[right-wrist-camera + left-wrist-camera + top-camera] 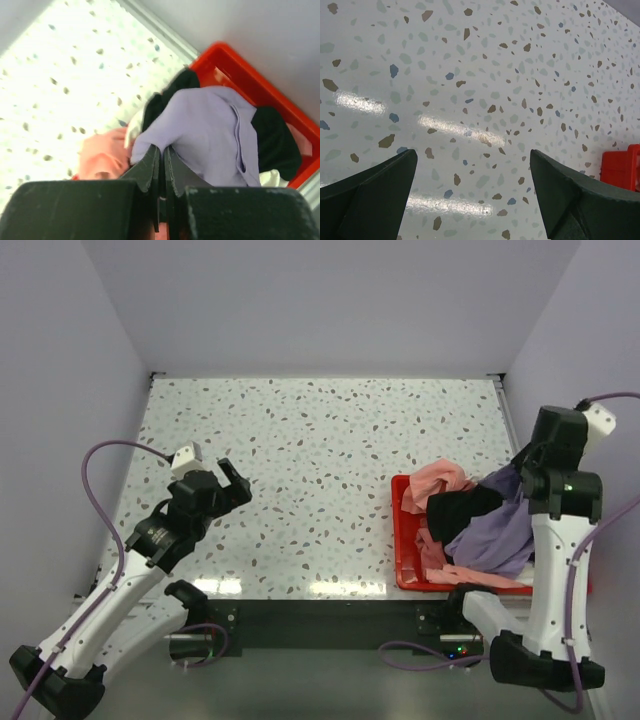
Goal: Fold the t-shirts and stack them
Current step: Grab the tshirt from the pile
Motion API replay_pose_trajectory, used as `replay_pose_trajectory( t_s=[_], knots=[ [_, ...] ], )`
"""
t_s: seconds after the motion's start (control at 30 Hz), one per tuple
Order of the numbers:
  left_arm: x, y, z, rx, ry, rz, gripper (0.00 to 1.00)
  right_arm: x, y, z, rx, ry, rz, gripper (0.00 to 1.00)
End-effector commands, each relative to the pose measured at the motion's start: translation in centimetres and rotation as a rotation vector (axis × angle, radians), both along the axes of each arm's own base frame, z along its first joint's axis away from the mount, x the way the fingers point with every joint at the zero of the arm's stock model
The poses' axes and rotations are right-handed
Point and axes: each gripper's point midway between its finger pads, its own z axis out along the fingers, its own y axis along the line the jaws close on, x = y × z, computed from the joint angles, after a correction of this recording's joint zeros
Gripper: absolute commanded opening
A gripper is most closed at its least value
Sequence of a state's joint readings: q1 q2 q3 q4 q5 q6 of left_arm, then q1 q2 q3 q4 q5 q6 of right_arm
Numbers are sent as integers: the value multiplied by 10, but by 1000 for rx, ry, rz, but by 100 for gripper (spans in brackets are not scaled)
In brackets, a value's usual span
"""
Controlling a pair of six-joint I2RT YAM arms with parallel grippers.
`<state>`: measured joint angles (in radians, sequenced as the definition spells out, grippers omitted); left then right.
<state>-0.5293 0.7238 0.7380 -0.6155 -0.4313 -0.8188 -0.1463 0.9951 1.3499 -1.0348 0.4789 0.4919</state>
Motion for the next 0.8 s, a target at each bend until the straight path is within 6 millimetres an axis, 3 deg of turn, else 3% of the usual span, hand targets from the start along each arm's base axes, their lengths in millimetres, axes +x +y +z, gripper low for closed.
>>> replay_pose_trajectory(
  t_s=[0.0,0.07,0.1,0.17,0.2,0.23,0.27,0.3,0.33,0.37,0.47,0.5,0.53,0.57,0.7,0.73,0.77],
  knots=[
    [4,4,5,6,-28,21,100,4,-4,86,-52,-239,-4,0],
    [4,5,5,11,-24,25,100,5,-2,110,-56,-284,12,0],
    [4,5,5,10,-26,28,100,6,-1,135,-62,-344,15,0],
    [4,7,6,12,-26,38,100,11,6,160,-59,-402,62,0],
    [3,8,7,11,-25,41,100,13,10,185,-62,-465,84,0],
    [4,8,8,10,-30,42,100,16,14,197,-62,-495,112,0],
    [3,8,8,8,-29,42,100,21,25,209,-44,-531,179,0],
    [3,8,8,5,-32,45,100,19,32,239,-55,-618,221,0],
    [4,8,8,5,-37,47,100,32,37,245,-51,-626,266,0],
    [4,9,9,4,-39,51,100,29,53,273,-49,-704,352,0],
    [5,9,10,7,-38,52,100,56,72,291,-14,-736,477,0],
    [6,8,9,9,-33,51,100,50,89,316,-11,-807,570,0],
    [5,9,8,12,-28,52,100,64,96,319,20,-822,611,0],
    [6,9,9,15,-28,55,100,62,104,340,12,-894,662,0],
    [6,12,6,25,-11,73,100,73,144,371,123,-1055,889,0],
    [6,11,7,23,-13,72,100,71,160,376,217,-1091,964,0],
    [5,11,6,22,-9,70,100,68,167,395,205,-1188,1028,0]
  ],
)
